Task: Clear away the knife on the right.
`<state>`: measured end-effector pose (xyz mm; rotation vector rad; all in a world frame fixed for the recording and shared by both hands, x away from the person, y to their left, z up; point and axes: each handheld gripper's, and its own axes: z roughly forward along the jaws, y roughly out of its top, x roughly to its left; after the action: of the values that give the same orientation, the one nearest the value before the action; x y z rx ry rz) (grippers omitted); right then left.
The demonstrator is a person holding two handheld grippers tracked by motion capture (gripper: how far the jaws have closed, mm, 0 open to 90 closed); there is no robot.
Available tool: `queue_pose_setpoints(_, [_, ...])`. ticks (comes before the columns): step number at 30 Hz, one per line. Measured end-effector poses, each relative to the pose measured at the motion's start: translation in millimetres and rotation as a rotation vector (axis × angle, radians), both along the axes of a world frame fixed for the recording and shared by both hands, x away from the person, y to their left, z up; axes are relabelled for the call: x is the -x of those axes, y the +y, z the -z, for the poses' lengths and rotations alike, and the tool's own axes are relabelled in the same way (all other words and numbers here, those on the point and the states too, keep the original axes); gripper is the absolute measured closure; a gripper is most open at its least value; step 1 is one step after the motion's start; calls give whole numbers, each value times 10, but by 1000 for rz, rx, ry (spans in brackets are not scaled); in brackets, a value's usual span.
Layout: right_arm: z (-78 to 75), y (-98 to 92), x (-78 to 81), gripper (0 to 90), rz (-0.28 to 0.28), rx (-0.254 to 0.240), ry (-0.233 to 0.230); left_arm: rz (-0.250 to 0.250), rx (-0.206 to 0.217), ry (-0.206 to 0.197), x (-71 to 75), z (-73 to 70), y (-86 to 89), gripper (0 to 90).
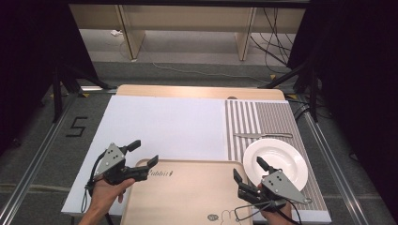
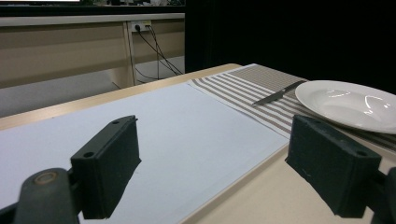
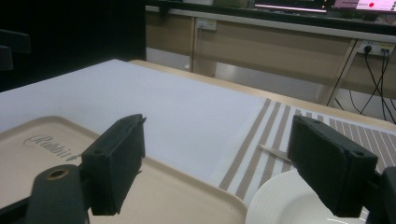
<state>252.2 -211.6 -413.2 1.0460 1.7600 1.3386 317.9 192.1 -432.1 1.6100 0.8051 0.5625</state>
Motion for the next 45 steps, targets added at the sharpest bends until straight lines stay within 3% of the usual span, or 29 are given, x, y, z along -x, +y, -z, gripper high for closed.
queue_pose_setpoints(21, [-29, -57, -7, 199, 3, 16, -6, 4, 2, -5, 56, -26, -13, 162])
queue_pose_setpoints(26, [-45, -125, -32, 198, 13, 18, -3, 19, -2, -6, 82, -26, -41, 163])
queue_pose_setpoints(27, [-51, -130, -27, 196, 11, 12, 16, 20, -3, -6, 87, -25, -43, 162])
queue_pose_setpoints(31, [-60, -162, -43, 191, 12, 9, 4, 19, -4, -6, 88, -24, -41, 162])
queue_pose_setpoints(33, [-71, -172, -46, 182, 3, 5, 25, 18, -5, -5, 81, -21, -41, 162])
queue_pose_setpoints(41, [-175, -321, -152, 170, 6, 7, 17, 20, -5, -3, 66, -12, -43, 162])
queue_pose_setpoints(42, [-200, -342, -168, 162, 5, 4, 48, 17, -11, 0, 70, -16, -41, 162])
queue_pose_setpoints(45, [-244, -393, -229, 162, 0, 16, 50, 17, -13, -3, 70, -17, -45, 163])
